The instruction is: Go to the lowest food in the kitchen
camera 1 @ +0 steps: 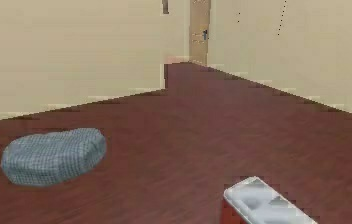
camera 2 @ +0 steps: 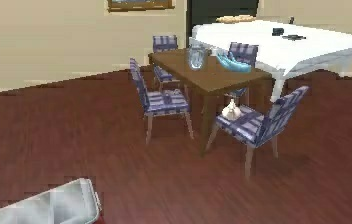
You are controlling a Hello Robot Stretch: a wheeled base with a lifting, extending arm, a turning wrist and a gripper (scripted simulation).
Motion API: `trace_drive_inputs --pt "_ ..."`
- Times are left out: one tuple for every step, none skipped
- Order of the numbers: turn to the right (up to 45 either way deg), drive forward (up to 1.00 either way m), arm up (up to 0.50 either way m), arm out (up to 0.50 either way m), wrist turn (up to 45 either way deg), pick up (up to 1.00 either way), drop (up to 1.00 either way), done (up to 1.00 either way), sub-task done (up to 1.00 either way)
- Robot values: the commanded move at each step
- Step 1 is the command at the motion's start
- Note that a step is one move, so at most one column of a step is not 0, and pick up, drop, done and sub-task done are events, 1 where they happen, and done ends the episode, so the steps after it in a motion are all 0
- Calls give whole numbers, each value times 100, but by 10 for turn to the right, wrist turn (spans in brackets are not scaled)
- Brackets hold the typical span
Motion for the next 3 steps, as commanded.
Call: trace_drive_inputs --pt "-210 0 0 0 0 0 0 0 0" --pt "0 100 0 0 0 0 0 0 0" --pt "-30 0 0 0 0 0 0 0 0"
